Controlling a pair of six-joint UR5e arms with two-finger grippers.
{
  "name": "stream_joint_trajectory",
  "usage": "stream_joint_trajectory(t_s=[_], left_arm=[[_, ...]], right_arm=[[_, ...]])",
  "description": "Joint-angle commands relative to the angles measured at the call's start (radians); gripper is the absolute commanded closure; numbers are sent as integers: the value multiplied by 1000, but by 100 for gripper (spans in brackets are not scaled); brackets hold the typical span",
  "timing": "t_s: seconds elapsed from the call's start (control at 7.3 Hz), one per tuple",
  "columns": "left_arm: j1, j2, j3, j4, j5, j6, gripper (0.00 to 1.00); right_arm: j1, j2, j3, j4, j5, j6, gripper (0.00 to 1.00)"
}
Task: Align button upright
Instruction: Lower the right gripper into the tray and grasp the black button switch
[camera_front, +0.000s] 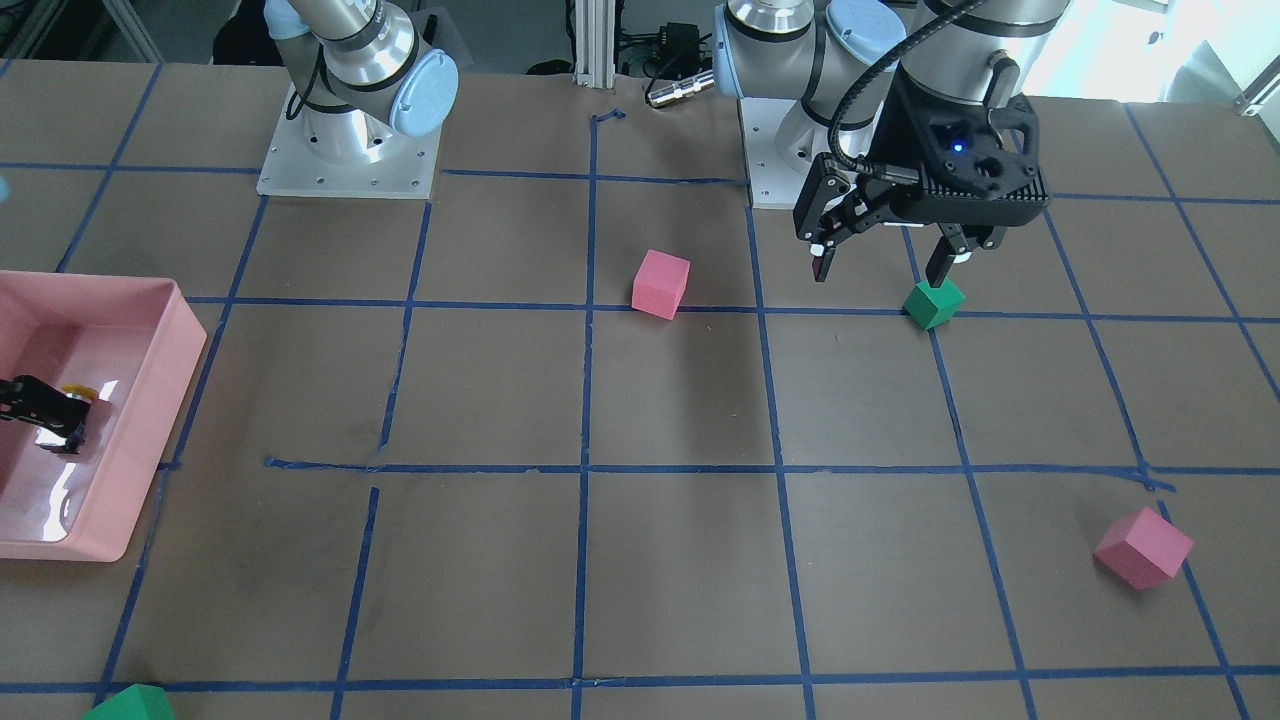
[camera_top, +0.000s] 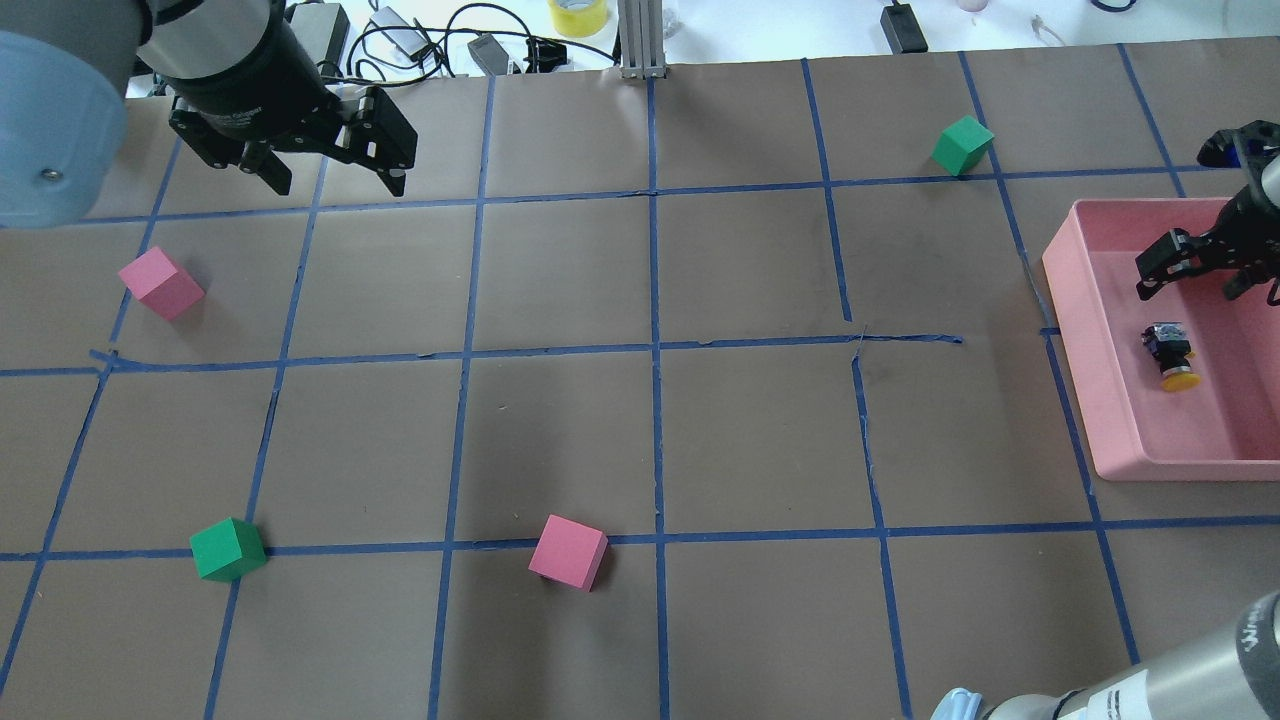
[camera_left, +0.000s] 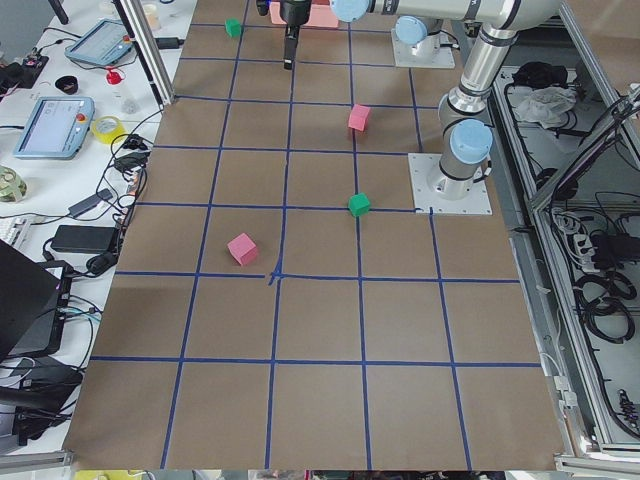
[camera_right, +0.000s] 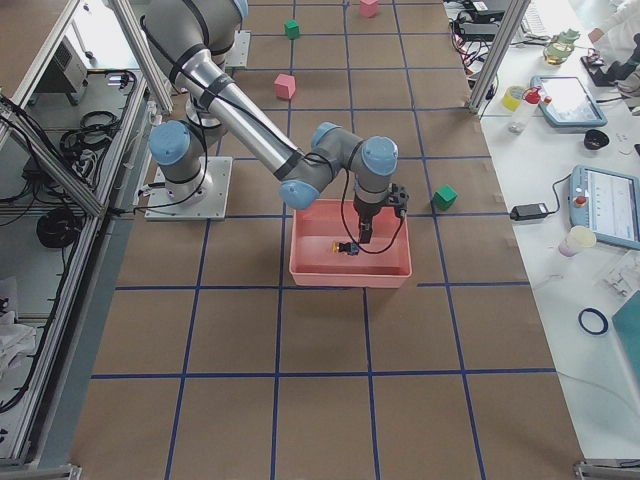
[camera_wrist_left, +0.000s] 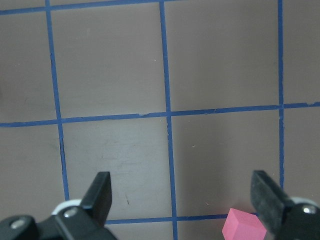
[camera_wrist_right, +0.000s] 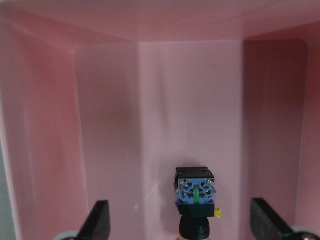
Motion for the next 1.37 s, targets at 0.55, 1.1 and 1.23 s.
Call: stream_joint_trajectory(t_s=[0.55,1.1,1.23], left_arm=[[14,3,-1,-2,-4,2,0],[14,9,6,-11,3,3,0],[14,9,6,-11,1,3,0]], right_arm=[[-2,69,20,-104,-2,1,0],[0,92,20,-119,1,1,0],[-2,92,22,-119,9,1,0]])
